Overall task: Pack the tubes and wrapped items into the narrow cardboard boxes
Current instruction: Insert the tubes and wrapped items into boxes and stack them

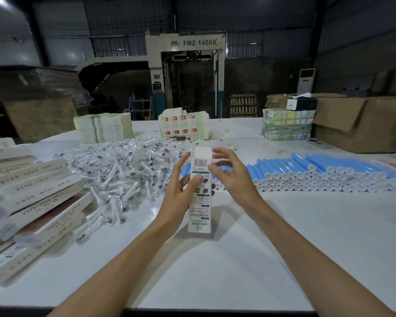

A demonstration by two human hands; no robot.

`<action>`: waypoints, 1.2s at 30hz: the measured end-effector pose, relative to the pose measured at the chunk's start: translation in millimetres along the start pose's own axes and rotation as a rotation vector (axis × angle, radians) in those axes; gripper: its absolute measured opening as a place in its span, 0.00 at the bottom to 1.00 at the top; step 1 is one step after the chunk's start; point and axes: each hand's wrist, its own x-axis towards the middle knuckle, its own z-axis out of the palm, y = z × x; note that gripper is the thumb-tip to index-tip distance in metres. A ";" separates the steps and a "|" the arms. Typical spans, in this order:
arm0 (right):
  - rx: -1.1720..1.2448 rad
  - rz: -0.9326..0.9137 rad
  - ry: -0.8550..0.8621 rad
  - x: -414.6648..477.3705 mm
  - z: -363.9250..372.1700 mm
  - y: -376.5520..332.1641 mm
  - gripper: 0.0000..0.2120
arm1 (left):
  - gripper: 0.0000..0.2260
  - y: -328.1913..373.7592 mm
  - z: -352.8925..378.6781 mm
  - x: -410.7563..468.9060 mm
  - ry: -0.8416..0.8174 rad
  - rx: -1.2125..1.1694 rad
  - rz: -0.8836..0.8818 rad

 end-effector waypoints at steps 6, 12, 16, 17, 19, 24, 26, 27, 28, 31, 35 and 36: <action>0.253 0.132 -0.003 -5.9 9.6 1.5 0.22 | 0.27 1.6 -1.8 -0.3 0.018 -0.035 -0.014; 0.167 0.025 -0.028 -8.0 4.7 2.7 0.22 | 0.30 3.2 -2.1 0.0 -0.016 -0.057 -0.021; 0.101 -0.043 0.002 -10.0 7.4 7.3 0.23 | 0.28 3.5 -0.6 -0.3 -0.032 -0.075 -0.048; 0.114 -0.032 -0.003 -9.5 7.6 8.2 0.22 | 0.28 3.6 -1.3 -0.1 -0.035 -0.062 -0.046; 0.132 -0.001 -0.031 -7.9 7.0 10.2 0.18 | 0.26 3.2 -3.5 0.2 -0.044 -0.028 -0.035; 0.131 0.054 -0.124 -7.8 0.9 7.4 0.10 | 0.22 3.2 -6.5 0.8 -0.031 -0.027 -0.064; 0.157 0.081 -0.191 -7.6 -3.5 4.5 0.08 | 0.21 3.9 -7.7 0.7 -0.024 -0.016 -0.069; 0.153 0.096 -0.217 -7.5 -5.4 4.3 0.08 | 0.20 3.4 -8.4 0.7 -0.019 -0.005 -0.070; 0.136 0.110 -0.239 -7.9 -7.4 5.1 0.08 | 0.20 2.5 -9.2 0.5 -0.014 0.007 -0.073; 0.100 0.142 -0.279 -7.9 -10.5 7.8 0.08 | 0.19 -1.1 -10.0 0.3 -0.024 0.048 -0.094; 0.147 0.116 -0.155 -6.0 -11.1 6.4 0.08 | 0.20 0.9 -8.5 1.6 -0.021 0.049 -0.120; 0.184 0.129 -0.106 -4.7 -11.5 8.2 0.07 | 0.20 1.9 -7.4 1.4 -0.032 0.047 -0.123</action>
